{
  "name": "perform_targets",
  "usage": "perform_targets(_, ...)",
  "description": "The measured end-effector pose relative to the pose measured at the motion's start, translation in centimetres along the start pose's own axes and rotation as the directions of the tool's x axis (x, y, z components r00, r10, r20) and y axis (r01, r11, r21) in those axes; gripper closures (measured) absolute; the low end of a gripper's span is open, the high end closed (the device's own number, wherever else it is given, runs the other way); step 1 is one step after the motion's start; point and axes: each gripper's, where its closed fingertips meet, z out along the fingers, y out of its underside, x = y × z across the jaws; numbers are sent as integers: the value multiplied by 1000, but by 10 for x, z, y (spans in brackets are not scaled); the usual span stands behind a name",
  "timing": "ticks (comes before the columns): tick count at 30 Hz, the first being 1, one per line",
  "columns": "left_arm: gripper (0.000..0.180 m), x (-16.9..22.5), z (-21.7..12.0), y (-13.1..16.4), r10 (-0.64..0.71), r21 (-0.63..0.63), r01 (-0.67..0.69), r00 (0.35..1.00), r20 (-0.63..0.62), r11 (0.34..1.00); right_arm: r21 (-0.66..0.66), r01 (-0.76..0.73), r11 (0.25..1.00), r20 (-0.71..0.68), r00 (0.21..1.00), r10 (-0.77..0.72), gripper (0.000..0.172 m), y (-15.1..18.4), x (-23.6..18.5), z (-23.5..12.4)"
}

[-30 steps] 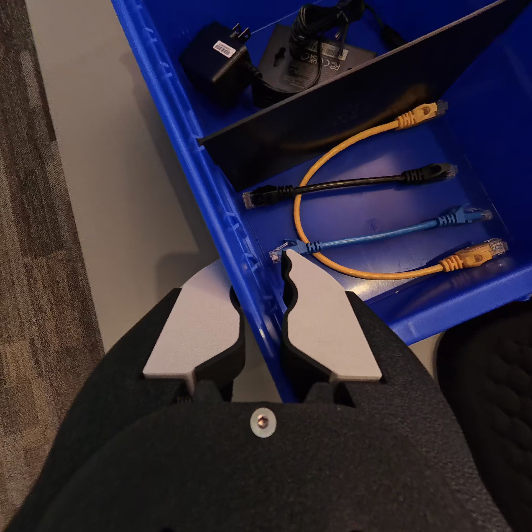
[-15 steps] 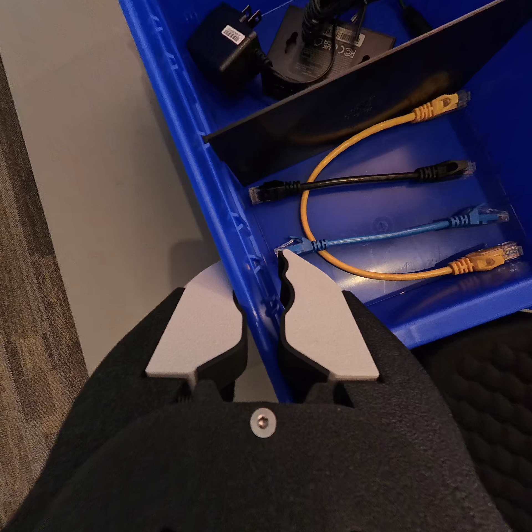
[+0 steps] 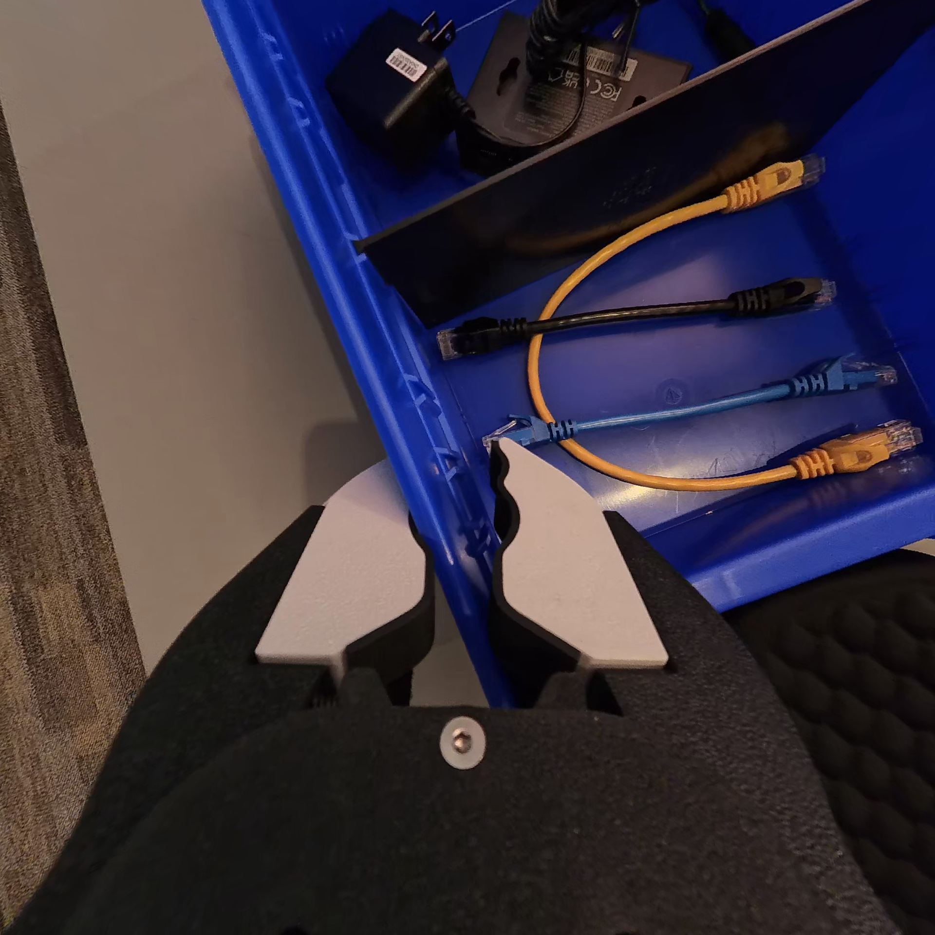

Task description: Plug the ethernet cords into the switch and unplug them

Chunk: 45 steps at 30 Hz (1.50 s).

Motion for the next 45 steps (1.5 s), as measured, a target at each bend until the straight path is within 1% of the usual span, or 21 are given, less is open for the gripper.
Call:
perform_targets(2,161,2,-1,0,1,0,-1,1000,0,1000,10,-43,999,27,999,43,164,0,3,-1)
perform_targets(6,160,4,-1,1,11,4,-11,1000,-14,1000,8,7,1000,-51,999,-7,165,3,15,-5)
perform_targets(11,159,4,0,0,35,4,-35,999,-26,999,21,12,1000,-26,1000,-12,164,9,19,-7)
perform_targets(16,159,4,1,-2,54,4,-54,998,-42,999,10,56,998,-59,997,-55,165,13,25,-10)
perform_targets(20,156,2,1,-4,61,27,-61,998,-33,998,54,126,991,-80,989,-121,164,11,27,-11)
perform_targets(21,149,1,-1,-8,68,60,-67,998,-15,996,76,144,987,-99,986,-136,161,9,28,-13)
perform_targets(22,143,0,-6,-14,68,104,-68,998,5,992,110,161,981,-136,980,-146,153,5,31,-17)
perform_targets(24,136,-5,-24,-26,38,176,-45,998,43,983,202,212,956,-219,961,-167,139,-5,33,-35)
perform_targets(26,123,-4,-55,-41,4,247,-19,998,60,969,303,283,910,-346,923,-171,127,-17,31,-68)
perform_targets(27,121,0,-72,-51,-12,283,-8,998,69,959,362,321,875,-406,899,-163,125,-23,24,-91)
perform_targets(28,119,7,-90,-63,-24,321,-3,996,80,947,431,357,829,-432,888,-158,124,-28,8,-113)
perform_targets(29,118,18,-107,-79,-32,368,-3,995,90,930,506,385,772,-423,891,-167,122,-32,-17,-133)
perform_targets(31,112,54,-132,-114,-34,464,-11,996,88,886,624,434,650,-370,897,-244,119,-34,-85,-160)
perform_targets(33,95,104,-141,-144,-23,526,-14,998,65,850,666,492,560,-362,870,-334,111,-26,-150,-165)
perform_targets(34,88,132,-139,-156,-13,537,-13,999,45,844,675,509,534,-347,858,-379,105,-19,-180,-159)
perform_targets(36,72,186,-127,-175,0,554,-9,1000,16,832,679,499,539,-243,845,-475,94,-1,-238,-134)
perform_targets(37,66,210,-118,-182,6,559,-13,1000,15,829,675,491,551,-192,838,-511,89,8,-261,-119)
perform_targets(38,59,227,-107,-187,1,563,-20,999,34,827,664,493,562,-171,832,-528,85,15,-277,-105)
perform_targets(41,51,256,-75,-196,-44,566,-30,992,117,824,646,498,578,-175,834,-523,70,23,-300,-71)
perform_targets(43,52,271,-54,-193,-68,549,3,993,99,836,659,474,584,-167,850,-500,67,23,-306,-57)
perform_targets(45,56,283,-36,-187,-84,525,33,994,74,851,631,473,616,-164,856,-490,66,26,-307,-38)
